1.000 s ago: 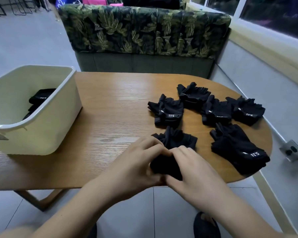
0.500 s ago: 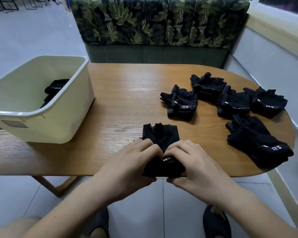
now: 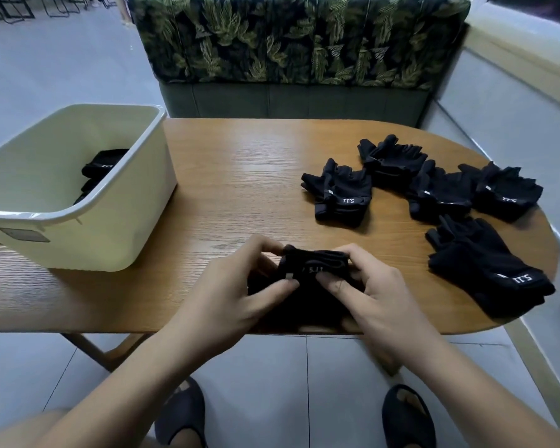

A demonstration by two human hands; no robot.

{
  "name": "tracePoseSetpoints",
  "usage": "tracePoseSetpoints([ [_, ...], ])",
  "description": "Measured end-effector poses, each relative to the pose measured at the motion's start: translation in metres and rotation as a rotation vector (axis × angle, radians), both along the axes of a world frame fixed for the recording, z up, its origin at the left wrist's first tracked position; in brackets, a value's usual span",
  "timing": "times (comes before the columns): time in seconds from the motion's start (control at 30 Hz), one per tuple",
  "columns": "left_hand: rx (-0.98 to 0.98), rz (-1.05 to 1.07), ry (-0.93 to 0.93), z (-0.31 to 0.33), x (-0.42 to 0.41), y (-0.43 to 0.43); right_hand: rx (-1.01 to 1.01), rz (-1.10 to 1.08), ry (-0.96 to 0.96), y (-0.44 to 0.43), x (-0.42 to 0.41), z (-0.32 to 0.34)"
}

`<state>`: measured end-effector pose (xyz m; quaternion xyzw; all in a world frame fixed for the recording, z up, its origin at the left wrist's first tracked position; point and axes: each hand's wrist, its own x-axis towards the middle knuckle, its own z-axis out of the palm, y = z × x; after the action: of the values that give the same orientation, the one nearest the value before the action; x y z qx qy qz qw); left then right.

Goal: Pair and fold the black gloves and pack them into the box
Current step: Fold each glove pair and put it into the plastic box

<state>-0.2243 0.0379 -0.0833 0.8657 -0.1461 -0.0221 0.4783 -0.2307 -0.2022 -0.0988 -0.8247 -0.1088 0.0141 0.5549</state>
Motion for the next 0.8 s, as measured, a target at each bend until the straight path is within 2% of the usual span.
tracePoseSetpoints([
  [0.07,-0.054,0.049,0.094,0.001,0.002,-0.002,0.059,-0.068,0.029,0.006,0.003,-0.002],
  [0.13,-0.062,0.092,0.124,0.001,0.005,-0.003,0.035,-0.122,-0.007,0.011,0.008,-0.006],
  [0.23,-0.123,0.144,0.179,-0.001,0.008,-0.003,-0.064,-0.161,-0.069,0.016,0.016,-0.013],
  [0.37,-0.022,0.178,0.155,-0.005,0.012,-0.001,-0.250,-0.191,-0.131,0.021,0.025,-0.015],
  [0.47,-0.020,0.215,0.188,-0.007,0.015,0.002,-0.411,-0.211,-0.157,0.023,0.033,-0.017],
  [0.57,0.142,0.245,0.130,-0.010,0.017,0.007,-0.491,-0.212,-0.108,0.022,0.035,-0.012],
  [0.67,0.146,0.226,0.186,-0.008,0.016,0.007,-0.484,-0.173,-0.016,0.019,0.036,-0.001],
  [0.8,0.385,0.133,0.139,-0.006,0.018,0.007,-0.500,-0.134,0.086,0.019,0.037,0.009],
])
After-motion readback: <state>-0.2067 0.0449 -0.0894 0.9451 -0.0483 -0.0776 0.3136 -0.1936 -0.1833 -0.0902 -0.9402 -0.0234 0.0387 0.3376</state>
